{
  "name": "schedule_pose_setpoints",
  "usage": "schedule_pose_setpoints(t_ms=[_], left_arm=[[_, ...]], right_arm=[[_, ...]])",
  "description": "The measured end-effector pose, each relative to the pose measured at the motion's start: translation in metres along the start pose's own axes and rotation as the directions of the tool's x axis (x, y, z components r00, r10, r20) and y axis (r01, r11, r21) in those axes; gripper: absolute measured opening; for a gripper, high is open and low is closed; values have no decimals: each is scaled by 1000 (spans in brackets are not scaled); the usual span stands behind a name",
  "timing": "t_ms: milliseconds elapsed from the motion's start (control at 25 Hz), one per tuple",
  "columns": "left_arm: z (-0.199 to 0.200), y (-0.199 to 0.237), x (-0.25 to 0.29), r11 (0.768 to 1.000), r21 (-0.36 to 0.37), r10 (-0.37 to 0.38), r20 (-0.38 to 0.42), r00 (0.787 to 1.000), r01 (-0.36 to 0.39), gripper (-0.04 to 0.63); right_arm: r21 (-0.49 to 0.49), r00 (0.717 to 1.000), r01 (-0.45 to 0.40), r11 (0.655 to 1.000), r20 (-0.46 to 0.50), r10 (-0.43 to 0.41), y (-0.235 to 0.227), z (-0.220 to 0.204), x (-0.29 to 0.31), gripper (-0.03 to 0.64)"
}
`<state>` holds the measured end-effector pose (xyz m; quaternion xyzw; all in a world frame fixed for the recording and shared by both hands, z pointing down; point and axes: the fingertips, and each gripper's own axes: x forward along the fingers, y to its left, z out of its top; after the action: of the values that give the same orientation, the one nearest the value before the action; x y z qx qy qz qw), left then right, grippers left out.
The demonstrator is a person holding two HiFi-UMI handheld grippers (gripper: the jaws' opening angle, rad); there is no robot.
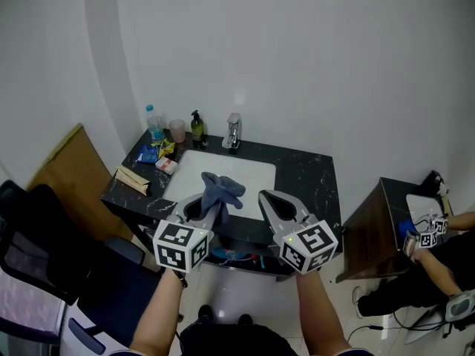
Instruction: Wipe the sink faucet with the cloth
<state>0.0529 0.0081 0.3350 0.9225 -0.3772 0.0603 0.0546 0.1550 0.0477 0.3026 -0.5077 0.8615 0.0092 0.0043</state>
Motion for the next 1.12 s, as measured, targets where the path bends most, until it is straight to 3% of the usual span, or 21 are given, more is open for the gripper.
schedule_pose_setpoints(t_ms=[1120], left_arm=[[5, -21, -12, 1000, -11, -17, 30, 999, 17, 58]], right_arm=[[-17, 1000, -6, 1000, 12, 6, 12, 5, -15, 6]])
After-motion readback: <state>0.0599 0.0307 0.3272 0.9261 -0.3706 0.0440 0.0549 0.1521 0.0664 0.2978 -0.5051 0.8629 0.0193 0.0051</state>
